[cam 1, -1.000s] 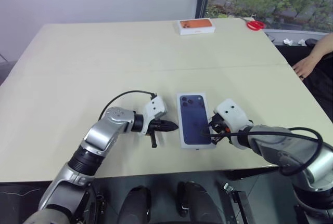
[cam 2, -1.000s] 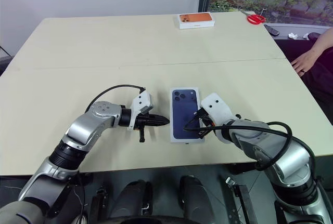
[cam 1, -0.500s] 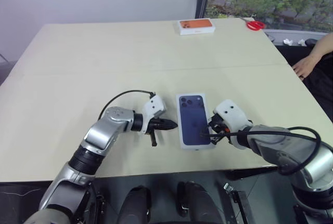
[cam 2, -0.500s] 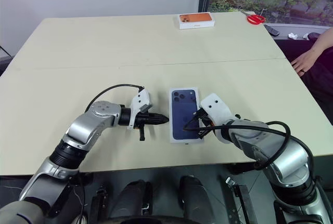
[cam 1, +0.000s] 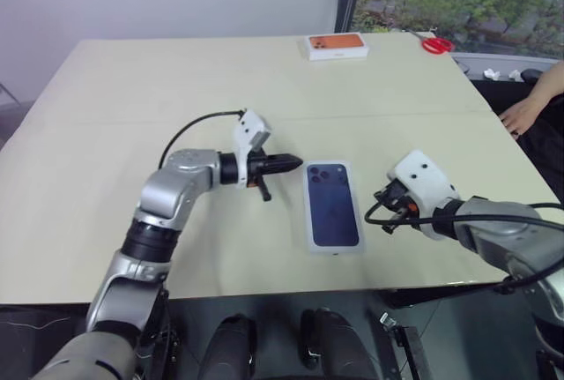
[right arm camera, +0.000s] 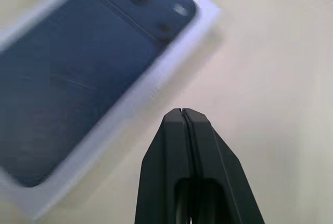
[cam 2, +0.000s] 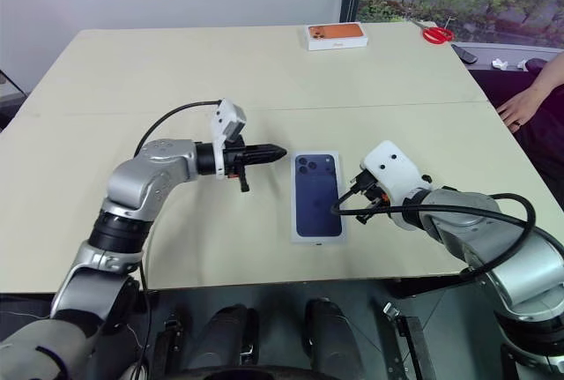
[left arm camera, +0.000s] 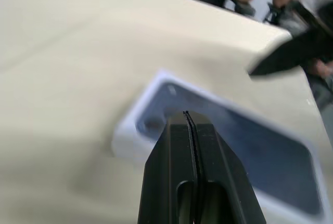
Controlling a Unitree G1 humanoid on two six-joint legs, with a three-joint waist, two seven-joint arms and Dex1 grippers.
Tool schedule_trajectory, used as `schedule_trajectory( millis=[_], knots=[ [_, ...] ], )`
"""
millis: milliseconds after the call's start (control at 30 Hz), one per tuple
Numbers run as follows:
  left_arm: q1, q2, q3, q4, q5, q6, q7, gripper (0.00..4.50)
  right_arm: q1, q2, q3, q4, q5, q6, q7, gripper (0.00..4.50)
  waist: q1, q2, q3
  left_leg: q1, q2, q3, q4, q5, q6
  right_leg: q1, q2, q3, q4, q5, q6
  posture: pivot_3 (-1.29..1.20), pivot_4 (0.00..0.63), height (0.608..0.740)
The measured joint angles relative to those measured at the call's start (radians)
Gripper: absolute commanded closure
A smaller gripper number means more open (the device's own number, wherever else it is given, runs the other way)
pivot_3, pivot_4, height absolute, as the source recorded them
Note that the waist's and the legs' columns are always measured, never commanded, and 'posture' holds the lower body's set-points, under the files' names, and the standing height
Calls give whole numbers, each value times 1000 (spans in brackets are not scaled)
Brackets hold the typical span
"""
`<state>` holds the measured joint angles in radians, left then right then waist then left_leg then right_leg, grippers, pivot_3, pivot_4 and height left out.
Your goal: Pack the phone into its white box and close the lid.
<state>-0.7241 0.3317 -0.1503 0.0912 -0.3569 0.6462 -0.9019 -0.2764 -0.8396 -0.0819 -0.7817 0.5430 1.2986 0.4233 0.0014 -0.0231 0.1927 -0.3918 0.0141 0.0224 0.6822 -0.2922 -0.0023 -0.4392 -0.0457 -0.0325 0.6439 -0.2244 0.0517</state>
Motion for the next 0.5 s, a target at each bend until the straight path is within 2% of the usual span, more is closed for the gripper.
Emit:
schedule_trajectory(
  millis=[133,233,500],
  knots=[
    [-54,-59,-81,134,109,-49,66,4500,27,25,52,-69,37,7,17,4476,5,0,0,0,-1,0,0,0,0,0,1,0,0,0,0,0,150,740],
    [-85,-73,-131,229,173,-48,98,4500,30,77,81,-67,35,62,-28,4476,5,0,0,0,-1,0,0,0,0,0,0,0,1,0,0,0,150,740],
    [-115,-82,-180,276,248,-89,99,4500,42,145,89,-65,26,145,-93,4476,10,-1,-2,2,0,0,0,0,0,2,0,0,1,0,0,0,150,740]
  ],
)
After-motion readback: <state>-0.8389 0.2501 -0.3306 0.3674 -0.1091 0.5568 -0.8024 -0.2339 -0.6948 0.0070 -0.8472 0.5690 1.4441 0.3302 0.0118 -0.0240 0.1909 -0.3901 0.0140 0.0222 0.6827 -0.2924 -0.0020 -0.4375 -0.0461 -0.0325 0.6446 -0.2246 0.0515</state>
